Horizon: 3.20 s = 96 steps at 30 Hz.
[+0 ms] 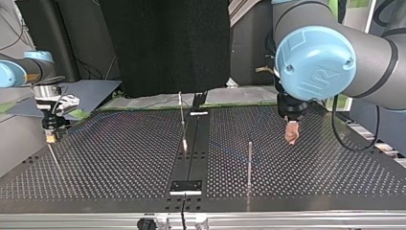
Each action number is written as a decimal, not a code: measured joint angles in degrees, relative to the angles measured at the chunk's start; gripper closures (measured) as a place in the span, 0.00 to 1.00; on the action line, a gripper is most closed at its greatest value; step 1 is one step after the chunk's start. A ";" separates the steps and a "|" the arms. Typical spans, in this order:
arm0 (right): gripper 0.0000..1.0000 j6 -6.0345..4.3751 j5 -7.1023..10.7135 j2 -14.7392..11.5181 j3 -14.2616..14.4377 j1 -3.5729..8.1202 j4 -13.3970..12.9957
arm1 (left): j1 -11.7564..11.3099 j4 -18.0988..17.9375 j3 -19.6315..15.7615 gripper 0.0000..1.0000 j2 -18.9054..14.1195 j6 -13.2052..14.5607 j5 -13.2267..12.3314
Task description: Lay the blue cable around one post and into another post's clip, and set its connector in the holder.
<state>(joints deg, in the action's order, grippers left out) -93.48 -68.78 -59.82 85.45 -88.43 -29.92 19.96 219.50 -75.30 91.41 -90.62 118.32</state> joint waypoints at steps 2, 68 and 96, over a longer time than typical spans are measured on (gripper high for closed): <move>0.02 0.00 0.00 0.00 0.00 0.00 0.00 | 0.04 -0.01 0.00 0.00 -0.09 0.18 0.01; 0.02 0.00 0.00 0.00 0.00 0.00 0.01 | 0.92 -0.54 -0.59 0.00 -1.09 0.34 2.47; 0.02 0.00 0.00 0.00 0.00 0.00 0.00 | 12.23 -14.25 -14.26 0.00 4.27 -10.09 -10.71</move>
<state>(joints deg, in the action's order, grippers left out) -93.48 -68.78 -59.82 85.45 -88.43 -29.91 32.18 205.25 -89.57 95.68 -100.71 107.61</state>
